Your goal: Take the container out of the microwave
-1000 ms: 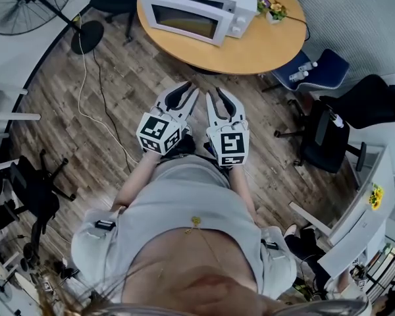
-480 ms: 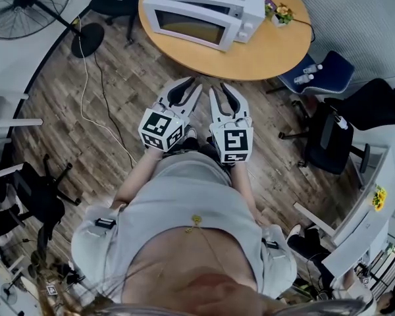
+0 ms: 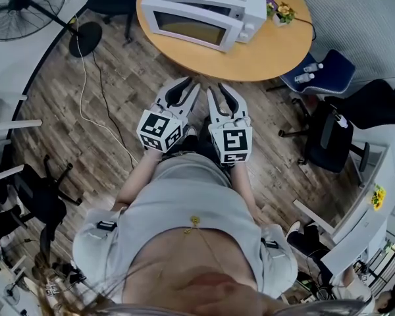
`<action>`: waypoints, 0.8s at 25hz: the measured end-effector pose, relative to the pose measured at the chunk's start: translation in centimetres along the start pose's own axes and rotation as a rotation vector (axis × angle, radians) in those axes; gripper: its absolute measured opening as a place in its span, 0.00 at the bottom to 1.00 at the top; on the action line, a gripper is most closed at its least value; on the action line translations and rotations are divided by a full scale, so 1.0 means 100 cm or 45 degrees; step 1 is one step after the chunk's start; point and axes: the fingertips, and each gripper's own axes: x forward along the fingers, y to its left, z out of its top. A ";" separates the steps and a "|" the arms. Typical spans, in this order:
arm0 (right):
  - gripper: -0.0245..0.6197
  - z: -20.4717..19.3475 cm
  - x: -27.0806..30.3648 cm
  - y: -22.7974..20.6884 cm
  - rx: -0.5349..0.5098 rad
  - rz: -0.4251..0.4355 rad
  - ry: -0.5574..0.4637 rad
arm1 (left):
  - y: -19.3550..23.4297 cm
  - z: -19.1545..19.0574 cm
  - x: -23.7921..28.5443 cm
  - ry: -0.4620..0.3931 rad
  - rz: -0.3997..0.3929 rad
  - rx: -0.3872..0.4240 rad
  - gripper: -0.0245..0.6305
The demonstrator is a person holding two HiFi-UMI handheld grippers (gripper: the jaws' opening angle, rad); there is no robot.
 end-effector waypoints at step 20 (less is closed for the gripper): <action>0.20 0.020 0.062 -0.068 0.013 0.035 -0.022 | 0.030 0.029 0.083 -0.002 0.031 0.008 0.18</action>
